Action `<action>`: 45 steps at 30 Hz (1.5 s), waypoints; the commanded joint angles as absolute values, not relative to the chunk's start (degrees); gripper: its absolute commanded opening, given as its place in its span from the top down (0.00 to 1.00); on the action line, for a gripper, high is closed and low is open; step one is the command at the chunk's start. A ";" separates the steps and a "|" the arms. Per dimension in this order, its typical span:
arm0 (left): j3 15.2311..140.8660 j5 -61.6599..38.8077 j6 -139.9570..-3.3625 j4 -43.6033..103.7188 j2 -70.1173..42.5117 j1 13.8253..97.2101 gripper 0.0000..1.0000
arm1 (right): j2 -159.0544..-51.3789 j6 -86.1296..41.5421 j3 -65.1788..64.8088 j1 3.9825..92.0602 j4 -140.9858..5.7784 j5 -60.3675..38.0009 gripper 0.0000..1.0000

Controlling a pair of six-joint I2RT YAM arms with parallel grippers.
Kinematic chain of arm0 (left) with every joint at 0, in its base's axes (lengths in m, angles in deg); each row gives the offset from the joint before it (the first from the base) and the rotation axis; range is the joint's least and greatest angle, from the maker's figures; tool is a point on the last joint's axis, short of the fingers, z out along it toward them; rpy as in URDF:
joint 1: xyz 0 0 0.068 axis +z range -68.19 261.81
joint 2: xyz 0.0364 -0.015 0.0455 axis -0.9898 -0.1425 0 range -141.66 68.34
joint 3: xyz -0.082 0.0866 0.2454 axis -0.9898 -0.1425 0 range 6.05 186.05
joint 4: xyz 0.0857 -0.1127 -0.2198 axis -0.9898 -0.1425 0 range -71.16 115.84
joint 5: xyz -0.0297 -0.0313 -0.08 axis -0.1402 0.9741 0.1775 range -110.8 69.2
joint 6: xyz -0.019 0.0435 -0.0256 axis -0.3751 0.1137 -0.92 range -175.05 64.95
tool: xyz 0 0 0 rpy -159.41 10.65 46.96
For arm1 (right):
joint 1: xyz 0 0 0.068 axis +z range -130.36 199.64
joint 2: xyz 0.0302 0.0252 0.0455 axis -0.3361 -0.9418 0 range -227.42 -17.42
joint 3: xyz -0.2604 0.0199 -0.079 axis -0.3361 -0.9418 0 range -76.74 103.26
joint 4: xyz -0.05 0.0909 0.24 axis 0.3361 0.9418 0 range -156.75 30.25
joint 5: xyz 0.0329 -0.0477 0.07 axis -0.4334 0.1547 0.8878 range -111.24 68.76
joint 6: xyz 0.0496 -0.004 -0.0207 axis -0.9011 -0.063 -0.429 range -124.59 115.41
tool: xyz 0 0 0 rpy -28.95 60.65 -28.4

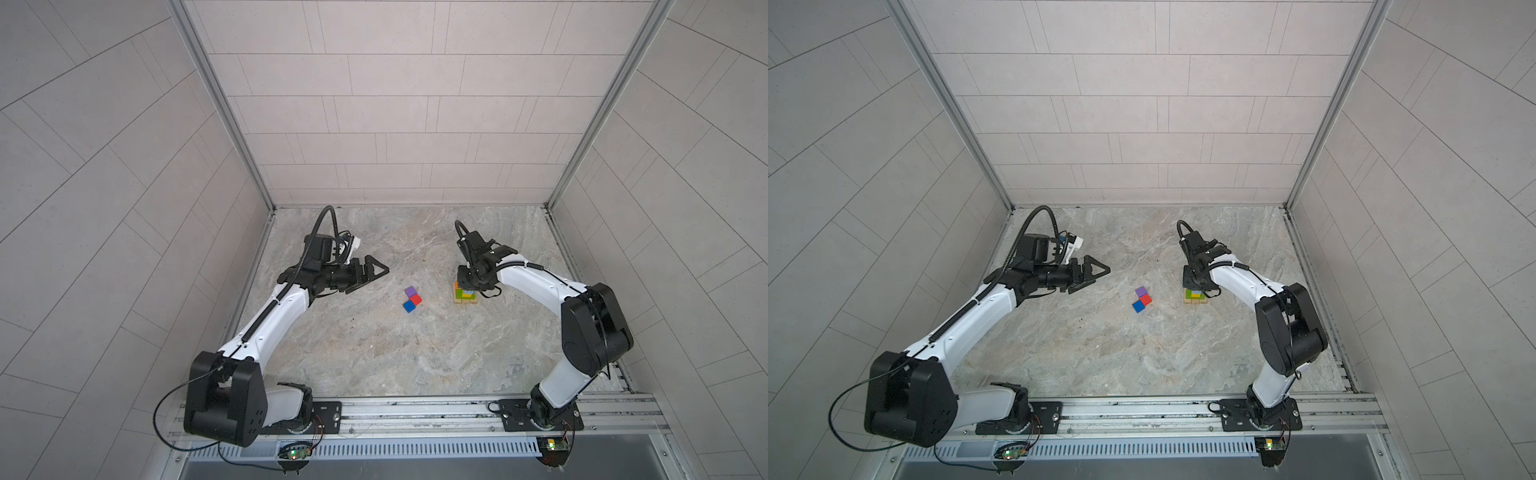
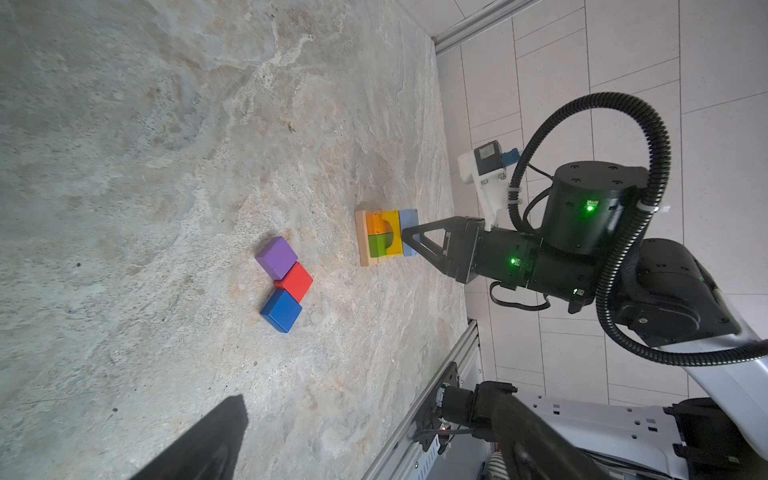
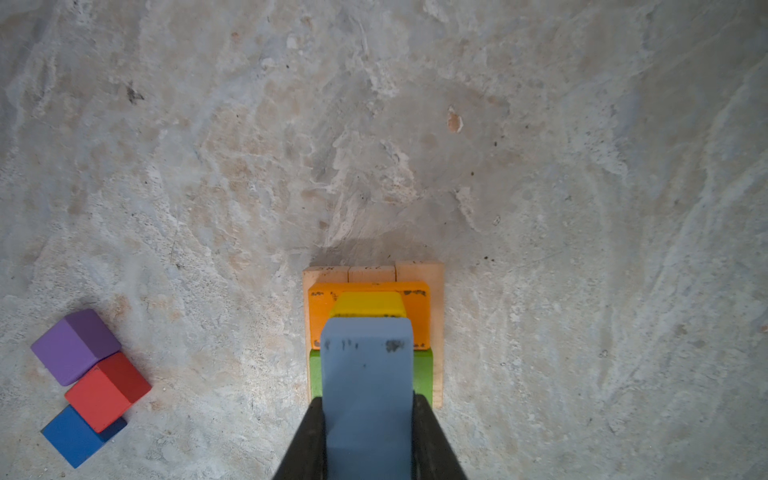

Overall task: Build the wood block tower
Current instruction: 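Lower the light-blue block upright onto the yellow block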

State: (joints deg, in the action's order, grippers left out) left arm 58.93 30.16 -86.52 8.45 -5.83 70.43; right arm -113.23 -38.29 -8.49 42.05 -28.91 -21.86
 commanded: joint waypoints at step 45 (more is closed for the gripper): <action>58.56 29.72 -85.60 8.40 -5.89 70.28 0.00 | -114.20 -38.46 -6.03 41.61 -26.82 -22.79 0.83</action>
State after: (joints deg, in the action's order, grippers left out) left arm 58.93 30.12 -86.52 8.45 -5.85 70.43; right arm -113.73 -38.24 -7.09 41.94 -28.36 -21.66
